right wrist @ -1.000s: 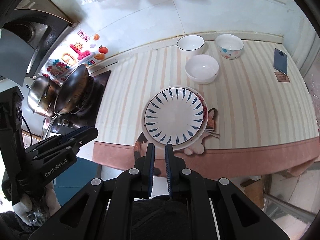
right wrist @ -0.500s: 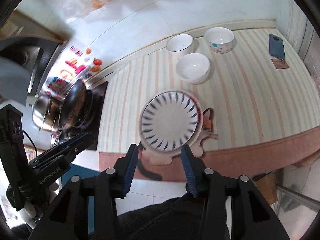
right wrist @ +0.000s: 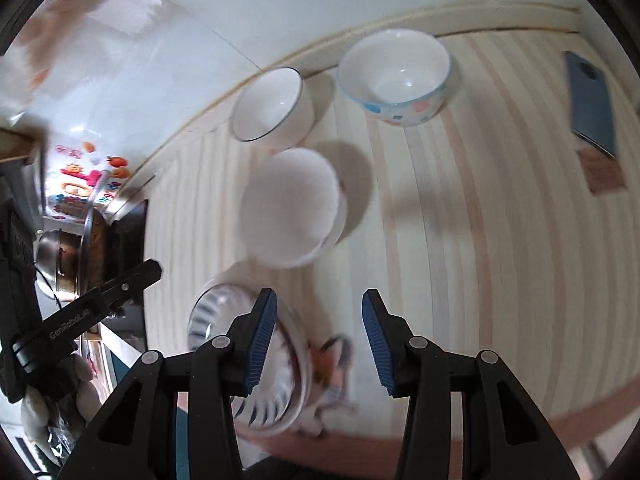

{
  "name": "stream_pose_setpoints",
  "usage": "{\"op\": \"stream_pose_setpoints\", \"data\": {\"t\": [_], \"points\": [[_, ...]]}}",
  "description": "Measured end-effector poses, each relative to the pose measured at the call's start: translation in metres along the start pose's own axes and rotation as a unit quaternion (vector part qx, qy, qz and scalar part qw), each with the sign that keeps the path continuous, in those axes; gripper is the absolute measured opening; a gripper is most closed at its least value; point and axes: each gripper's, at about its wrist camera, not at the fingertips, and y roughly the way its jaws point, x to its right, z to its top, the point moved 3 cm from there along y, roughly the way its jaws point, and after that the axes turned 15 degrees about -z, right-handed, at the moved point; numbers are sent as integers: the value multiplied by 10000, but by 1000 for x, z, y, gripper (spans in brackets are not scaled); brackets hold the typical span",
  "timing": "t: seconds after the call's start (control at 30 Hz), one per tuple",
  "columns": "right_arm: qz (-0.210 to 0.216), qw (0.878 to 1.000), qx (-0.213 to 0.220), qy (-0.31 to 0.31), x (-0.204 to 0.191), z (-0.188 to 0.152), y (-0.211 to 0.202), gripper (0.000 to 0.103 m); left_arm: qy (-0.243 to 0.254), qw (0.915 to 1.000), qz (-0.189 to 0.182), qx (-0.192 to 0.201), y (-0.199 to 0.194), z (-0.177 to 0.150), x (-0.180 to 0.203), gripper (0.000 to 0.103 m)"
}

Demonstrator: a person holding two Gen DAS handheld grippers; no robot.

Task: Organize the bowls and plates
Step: 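Open the right tool and move it toward the plain white bowl, then grasp the pink-flower bowl rim with the right tool and lift it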

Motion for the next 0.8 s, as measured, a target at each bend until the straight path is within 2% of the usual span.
{"op": "stream_pose_setpoints", "data": {"t": [0.17,0.23,0.27,0.3,0.37,0.4,0.53,0.8], "points": [[105,9993,-362,-15,-1,38,51,48,-53,9994,73,-341,43,18,-9,29],[192,9988,-439,29,-2,49,67,47,7,9992,91,-397,52,22,-11,25],[243,9986,-459,23,-4,53,75,44,34,9992,35,-401,56,23,-11,19],[318,9983,-481,3,-6,55,82,33,68,9991,-13,-420,59,23,-9,16],[305,9979,-579,12,-9,59,95,18,174,9990,77,-397,60,22,-6,16],[296,9980,-555,1,-10,60,98,16,233,9990,99,-375,60,21,-4,16],[203,9988,-439,-43,-13,60,97,16,230,9992,66,-325,56,15,2,16],[153,9991,-380,-147,0,39,73,16,566,9981,-33,-224,39,-13,36,16]]}}
